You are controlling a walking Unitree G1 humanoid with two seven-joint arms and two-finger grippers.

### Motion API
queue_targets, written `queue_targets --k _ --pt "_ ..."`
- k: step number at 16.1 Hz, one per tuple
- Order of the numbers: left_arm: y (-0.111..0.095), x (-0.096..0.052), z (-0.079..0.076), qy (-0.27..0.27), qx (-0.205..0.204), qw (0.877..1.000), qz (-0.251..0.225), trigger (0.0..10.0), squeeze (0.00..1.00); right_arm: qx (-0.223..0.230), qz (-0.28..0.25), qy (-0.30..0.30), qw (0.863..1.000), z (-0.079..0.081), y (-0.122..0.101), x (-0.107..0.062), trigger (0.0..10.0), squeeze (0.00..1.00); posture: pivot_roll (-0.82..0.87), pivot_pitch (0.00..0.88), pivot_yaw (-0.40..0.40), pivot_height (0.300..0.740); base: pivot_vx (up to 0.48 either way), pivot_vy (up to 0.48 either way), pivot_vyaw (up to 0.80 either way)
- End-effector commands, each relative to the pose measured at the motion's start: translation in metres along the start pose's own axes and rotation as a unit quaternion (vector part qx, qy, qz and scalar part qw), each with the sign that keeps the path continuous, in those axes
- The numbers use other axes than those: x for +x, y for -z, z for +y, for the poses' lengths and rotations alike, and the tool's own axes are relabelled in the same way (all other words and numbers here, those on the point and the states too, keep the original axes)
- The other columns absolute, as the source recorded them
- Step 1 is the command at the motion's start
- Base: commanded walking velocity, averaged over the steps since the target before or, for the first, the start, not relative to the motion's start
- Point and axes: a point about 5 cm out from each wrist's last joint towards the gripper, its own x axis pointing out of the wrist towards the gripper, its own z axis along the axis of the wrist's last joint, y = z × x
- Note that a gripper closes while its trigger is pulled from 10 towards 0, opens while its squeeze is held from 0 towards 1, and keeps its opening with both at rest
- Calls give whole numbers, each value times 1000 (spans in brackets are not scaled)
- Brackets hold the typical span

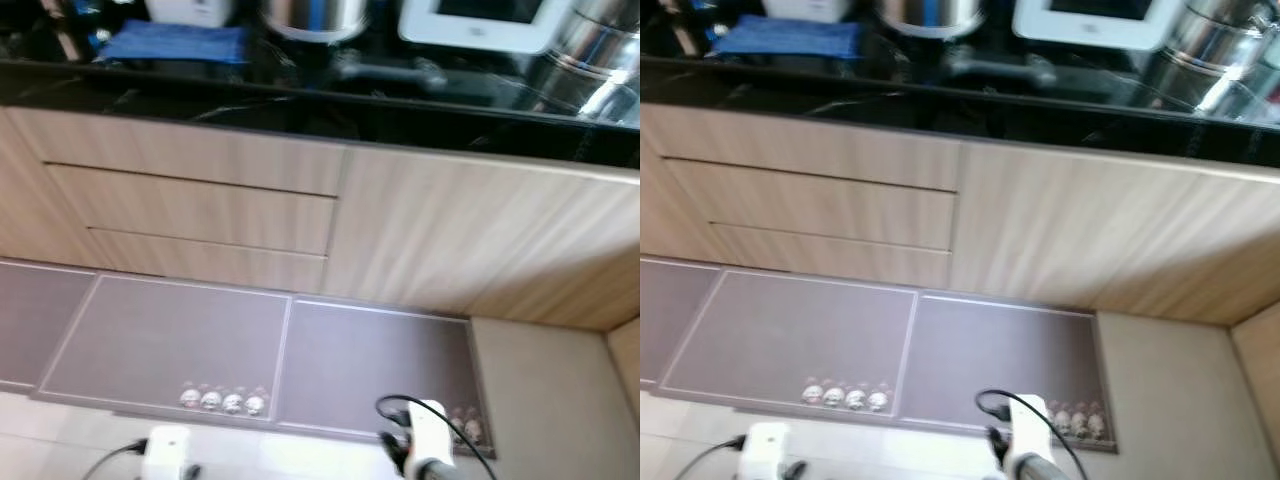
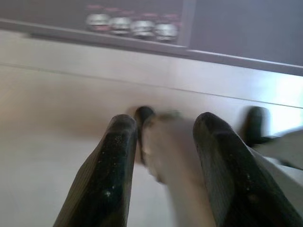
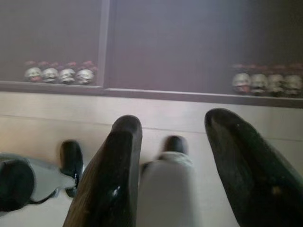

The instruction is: Kitchen organization

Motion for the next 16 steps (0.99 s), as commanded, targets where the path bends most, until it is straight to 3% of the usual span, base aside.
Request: queue_targets --k 1,5,6,8,12,16 --pt "11 -3 5 -4 2 1000 22 10000 0 13 1 1 1000 -1 4 -1 10000 0 31 104 -90 740 0 -382 0" --pt "10 -3 5 -4 -1 1000 22 10000 0 16 6 12 1000 -26 16 -11 10000 0 31 103 -90 740 0 -382 0" --pt "10 -3 5 -3 0 1000 22 10000 0 20 7 21 1000 -40 18 -16 10000 0 30 102 -89 740 0 -382 0" --pt "10 -2 4 -3 -2 1000 22 10000 0 27 13 25 999 -46 20 -18 10000 0 31 102 -91 740 0 -382 -616" --pt "9 -2 4 -4 -3 1000 21 10000 0 18 10 22 1000 -30 9 -9 10000 0 30 103 -90 740 0 -382 -188" --pt "10 -2 4 -3 -4 1000 22 10000 0 12 0 1 1000 11 -6 4 10000 0 30 100 -90 740 0 -383 0"
